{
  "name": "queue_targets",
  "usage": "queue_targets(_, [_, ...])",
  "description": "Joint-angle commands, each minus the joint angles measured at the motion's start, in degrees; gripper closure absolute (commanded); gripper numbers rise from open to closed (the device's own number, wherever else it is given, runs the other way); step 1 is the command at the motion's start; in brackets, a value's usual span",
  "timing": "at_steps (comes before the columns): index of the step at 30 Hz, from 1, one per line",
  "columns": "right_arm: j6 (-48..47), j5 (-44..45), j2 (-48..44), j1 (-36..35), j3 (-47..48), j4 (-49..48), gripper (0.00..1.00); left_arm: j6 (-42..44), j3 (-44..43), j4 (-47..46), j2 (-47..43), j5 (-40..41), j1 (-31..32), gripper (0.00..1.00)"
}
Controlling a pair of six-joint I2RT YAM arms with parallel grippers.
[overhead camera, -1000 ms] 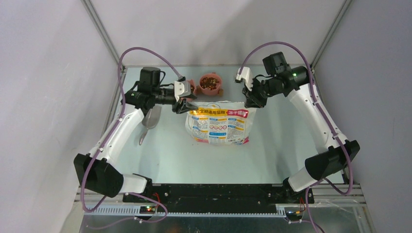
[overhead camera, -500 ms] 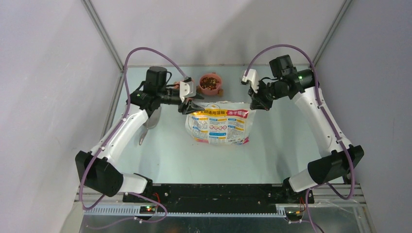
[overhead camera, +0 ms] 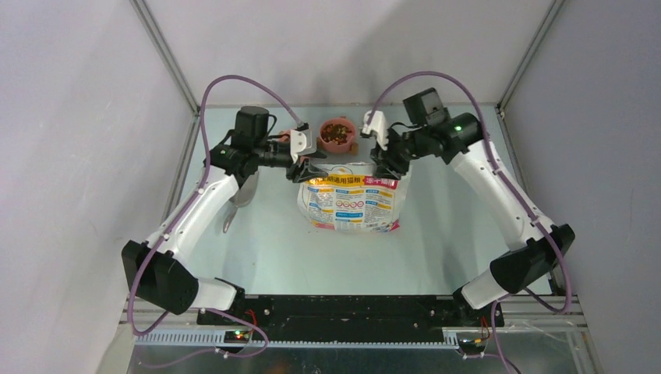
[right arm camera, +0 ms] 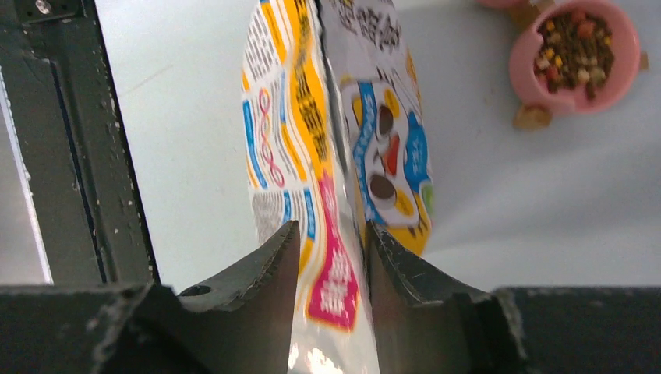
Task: Serve the pet food
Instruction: Close the pet food bag at the center of the board.
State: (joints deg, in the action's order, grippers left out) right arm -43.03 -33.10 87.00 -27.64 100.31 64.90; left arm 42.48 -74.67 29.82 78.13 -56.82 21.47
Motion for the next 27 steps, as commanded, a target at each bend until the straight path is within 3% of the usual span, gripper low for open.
queue_targets(1, [3.4, 1.1, 3.9, -5.1, 2.8, -8.4, 0.59, 1.0, -2.7, 0.6, -0.8, 1.9, 0.3, 0.45])
queue_targets(23, [8.0, -2.9, 14.1, -10.7, 10.3, -13.9, 0.74, 1.4, 2.8, 0.1, -7.8, 2.9, -7.6, 0.45])
queue_targets(25, [8.3, -3.0, 14.7, -10.8, 10.9, -13.6, 0.79, 1.4, 3.1, 0.1, -8.2, 2.7, -8.1, 0.45])
queue_targets(26, [8.3, -3.0, 15.2, -11.0, 11.1, -13.3, 0.94, 1.4, 3.2, 0.0, -8.3, 2.7, -8.4, 0.45])
queue_targets(27, [8.4, -2.9, 15.4, -11.0, 11.6, -13.1, 0.98, 1.4, 3.4, 0.0, -8.4, 2.6, -8.4, 0.45])
